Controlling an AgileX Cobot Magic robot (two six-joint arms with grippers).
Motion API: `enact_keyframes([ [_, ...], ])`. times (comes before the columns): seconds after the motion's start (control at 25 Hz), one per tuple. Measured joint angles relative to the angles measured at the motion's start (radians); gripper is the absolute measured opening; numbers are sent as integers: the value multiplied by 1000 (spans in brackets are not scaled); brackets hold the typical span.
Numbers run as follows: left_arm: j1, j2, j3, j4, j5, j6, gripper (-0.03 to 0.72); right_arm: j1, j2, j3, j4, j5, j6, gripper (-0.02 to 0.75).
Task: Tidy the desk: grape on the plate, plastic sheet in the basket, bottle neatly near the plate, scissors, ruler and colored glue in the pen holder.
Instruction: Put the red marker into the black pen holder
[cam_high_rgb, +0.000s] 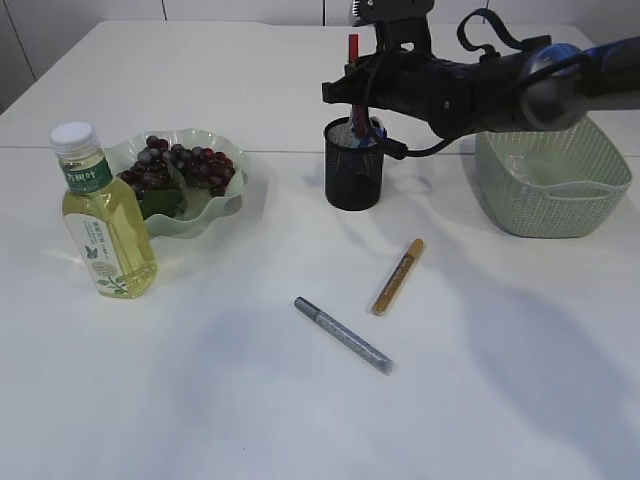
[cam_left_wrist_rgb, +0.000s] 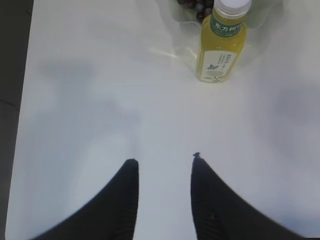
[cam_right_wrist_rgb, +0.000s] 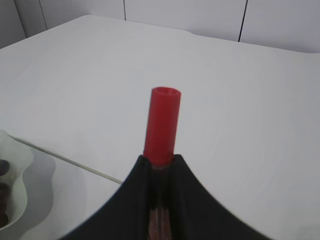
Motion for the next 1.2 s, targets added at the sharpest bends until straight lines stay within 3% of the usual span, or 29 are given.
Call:
enact_keyframes([
  [0.2, 0, 0, 0, 0, 0, 0, 257, 0, 0, 0, 0, 31, 0, 137],
  [0.52, 0, 0, 0, 0, 0, 0, 253, 2, 0, 0, 1, 47, 11, 379],
  [0.68, 0, 0, 0, 2, 0, 0, 253, 6, 0, -14, 8, 101, 41, 410],
  [0.88, 0, 0, 0, 10, 0, 0, 253, 6, -49, -93, 15, 301, 60, 416],
  [1.2, 0, 0, 0, 12, 0, 0, 253, 6, -152, -293, 43, 856, 65, 416],
])
